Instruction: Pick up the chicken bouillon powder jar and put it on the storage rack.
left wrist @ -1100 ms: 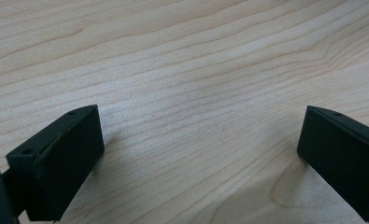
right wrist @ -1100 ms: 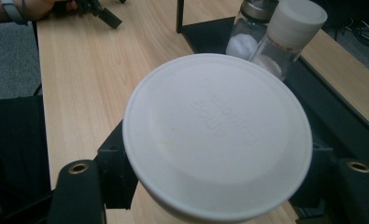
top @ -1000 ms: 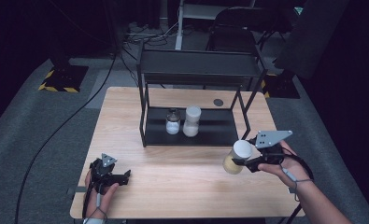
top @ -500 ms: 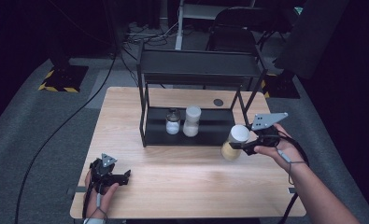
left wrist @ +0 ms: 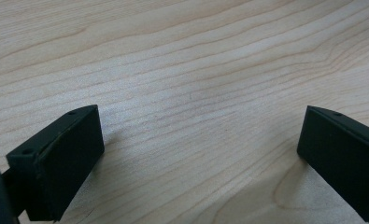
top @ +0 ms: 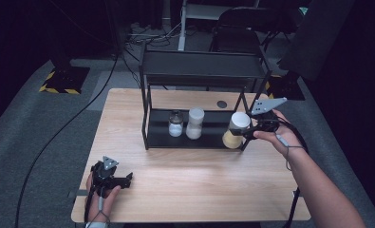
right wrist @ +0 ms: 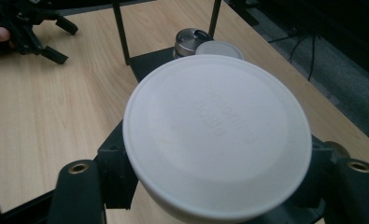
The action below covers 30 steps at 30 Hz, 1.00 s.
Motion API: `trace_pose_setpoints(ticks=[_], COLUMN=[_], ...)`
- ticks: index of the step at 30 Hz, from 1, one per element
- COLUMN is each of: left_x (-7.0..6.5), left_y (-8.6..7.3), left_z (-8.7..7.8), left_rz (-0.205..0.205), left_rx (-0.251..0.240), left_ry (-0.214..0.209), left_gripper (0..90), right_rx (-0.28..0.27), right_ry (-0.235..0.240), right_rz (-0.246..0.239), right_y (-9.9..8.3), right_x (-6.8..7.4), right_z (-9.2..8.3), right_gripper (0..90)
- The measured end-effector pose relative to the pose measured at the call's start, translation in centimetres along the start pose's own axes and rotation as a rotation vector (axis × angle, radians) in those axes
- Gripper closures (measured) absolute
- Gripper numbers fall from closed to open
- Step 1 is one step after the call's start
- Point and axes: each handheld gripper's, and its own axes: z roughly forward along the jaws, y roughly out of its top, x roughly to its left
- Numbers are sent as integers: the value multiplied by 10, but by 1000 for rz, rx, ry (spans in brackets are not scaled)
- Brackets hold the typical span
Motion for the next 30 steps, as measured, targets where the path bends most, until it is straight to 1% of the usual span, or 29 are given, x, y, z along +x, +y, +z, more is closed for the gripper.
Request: trace_pose_setpoints(ticks=[8, 12, 16, 26, 30], left_x=[0, 0, 0, 0, 0], left_y=[0, 0, 0, 0, 0], left_z=[0, 0, 0, 0, 0], left_rz=[-1, 2, 2, 2, 2], left_rx=[0, 3, 3, 3, 3], left_ry=[1, 1, 2, 2, 2], left_gripper=[6, 5, 5, 5, 5], right_rx=[7, 5, 13, 30, 41], right_ry=[-23, -28, -24, -16, -10], right_rz=[15, 23, 32, 36, 53], right_y=[8, 9, 9, 9, 8], right_x=[-15, -21, -26, -35, -39], right_z=[17, 27, 37, 63, 74], right_gripper=[336, 336, 336, 336, 336])
